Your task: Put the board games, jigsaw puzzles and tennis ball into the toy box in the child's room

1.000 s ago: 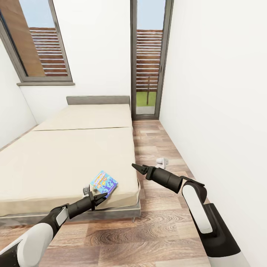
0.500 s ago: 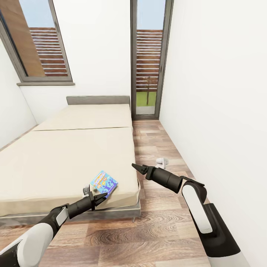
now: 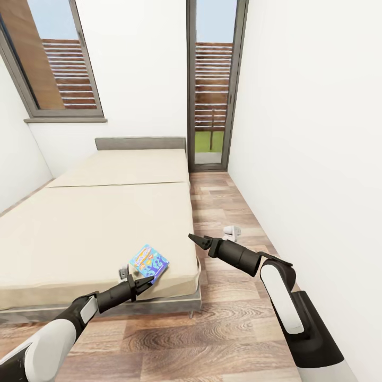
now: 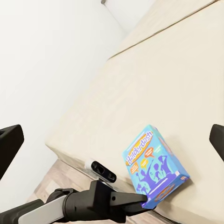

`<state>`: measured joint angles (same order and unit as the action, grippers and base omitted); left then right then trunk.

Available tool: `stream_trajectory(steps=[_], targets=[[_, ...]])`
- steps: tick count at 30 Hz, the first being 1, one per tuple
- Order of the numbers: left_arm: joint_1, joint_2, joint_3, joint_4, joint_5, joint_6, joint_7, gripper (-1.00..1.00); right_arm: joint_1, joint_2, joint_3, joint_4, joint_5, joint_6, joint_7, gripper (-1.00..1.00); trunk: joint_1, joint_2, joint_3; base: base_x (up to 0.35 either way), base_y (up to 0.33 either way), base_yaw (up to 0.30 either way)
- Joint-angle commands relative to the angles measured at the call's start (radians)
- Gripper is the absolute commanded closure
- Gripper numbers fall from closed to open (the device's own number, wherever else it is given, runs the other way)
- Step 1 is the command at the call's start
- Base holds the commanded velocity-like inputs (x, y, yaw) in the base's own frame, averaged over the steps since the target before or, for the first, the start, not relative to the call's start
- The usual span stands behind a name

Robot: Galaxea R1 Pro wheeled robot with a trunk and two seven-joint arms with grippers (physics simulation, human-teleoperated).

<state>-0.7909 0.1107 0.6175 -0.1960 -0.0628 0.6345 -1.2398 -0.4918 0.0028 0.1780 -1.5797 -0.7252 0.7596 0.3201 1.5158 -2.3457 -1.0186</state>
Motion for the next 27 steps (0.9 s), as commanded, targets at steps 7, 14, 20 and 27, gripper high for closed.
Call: stream_trajectory(steps=[7, 14, 20, 27], targets=[[-0.001, 0.000, 0.006, -0.001, -0.008, 0.009, -0.047, 1.00, -0.001, 0.000, -0.001, 0.000, 0.001, 0.004, 0.002, -1.00, -0.027, 0.049, 0.021, 0.000, 0.000, 0.000], [-0.001, 0.001, 0.005, -0.003, -0.010, 0.018, -0.101, 1.00, -0.001, 0.002, -0.001, 0.001, 0.002, 0.004, 0.001, -1.00, -0.054, 0.098, 0.043, 0.000, 0.000, 0.000], [-0.001, 0.001, 0.004, -0.003, -0.011, 0.021, -0.108, 1.00, -0.001, 0.003, -0.001, 0.001, 0.003, 0.004, 0.001, -1.00, -0.065, 0.119, 0.052, 0.000, 0.000, 0.000], [-0.001, 0.002, -0.004, -0.031, -0.013, 0.025, -0.191, 1.00, -0.001, 0.003, -0.001, 0.001, 0.003, 0.004, -0.001, -1.00, -0.065, 0.119, 0.052, 0.000, 0.000, 0.000]])
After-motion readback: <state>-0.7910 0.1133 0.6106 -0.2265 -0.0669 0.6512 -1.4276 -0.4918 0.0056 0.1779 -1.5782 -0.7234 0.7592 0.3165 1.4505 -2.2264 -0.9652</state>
